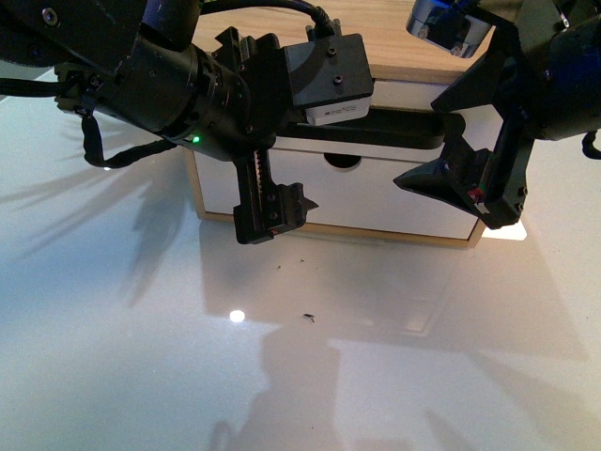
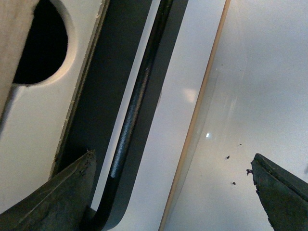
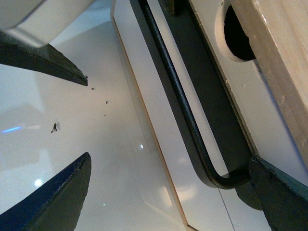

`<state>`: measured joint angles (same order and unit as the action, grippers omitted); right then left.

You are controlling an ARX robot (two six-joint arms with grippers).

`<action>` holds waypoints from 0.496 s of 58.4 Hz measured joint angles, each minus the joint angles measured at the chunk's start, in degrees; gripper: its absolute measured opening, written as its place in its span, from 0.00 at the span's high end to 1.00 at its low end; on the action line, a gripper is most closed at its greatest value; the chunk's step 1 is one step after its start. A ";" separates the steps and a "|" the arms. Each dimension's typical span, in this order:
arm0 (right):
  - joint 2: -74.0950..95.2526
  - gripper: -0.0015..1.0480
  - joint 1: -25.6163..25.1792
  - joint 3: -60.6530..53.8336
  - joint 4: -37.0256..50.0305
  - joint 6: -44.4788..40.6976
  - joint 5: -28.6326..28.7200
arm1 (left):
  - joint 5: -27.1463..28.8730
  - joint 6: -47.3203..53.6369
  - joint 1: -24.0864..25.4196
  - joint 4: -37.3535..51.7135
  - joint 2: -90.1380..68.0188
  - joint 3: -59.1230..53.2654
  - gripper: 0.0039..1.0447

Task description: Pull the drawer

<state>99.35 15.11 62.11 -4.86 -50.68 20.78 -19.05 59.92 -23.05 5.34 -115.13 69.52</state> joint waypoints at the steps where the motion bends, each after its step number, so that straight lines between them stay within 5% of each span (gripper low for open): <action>1: 0.26 0.09 0.02 0.17 0.04 0.07 0.00 | 0.02 0.35 -0.07 -0.31 -0.11 0.17 0.07; 29: 5.29 0.09 1.99 3.63 2.08 1.38 -0.07 | 0.00 2.56 -0.81 -2.25 -0.92 1.07 0.07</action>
<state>104.64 17.10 65.73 -2.79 -49.30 20.71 -19.05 62.48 -23.86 3.09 -116.05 70.59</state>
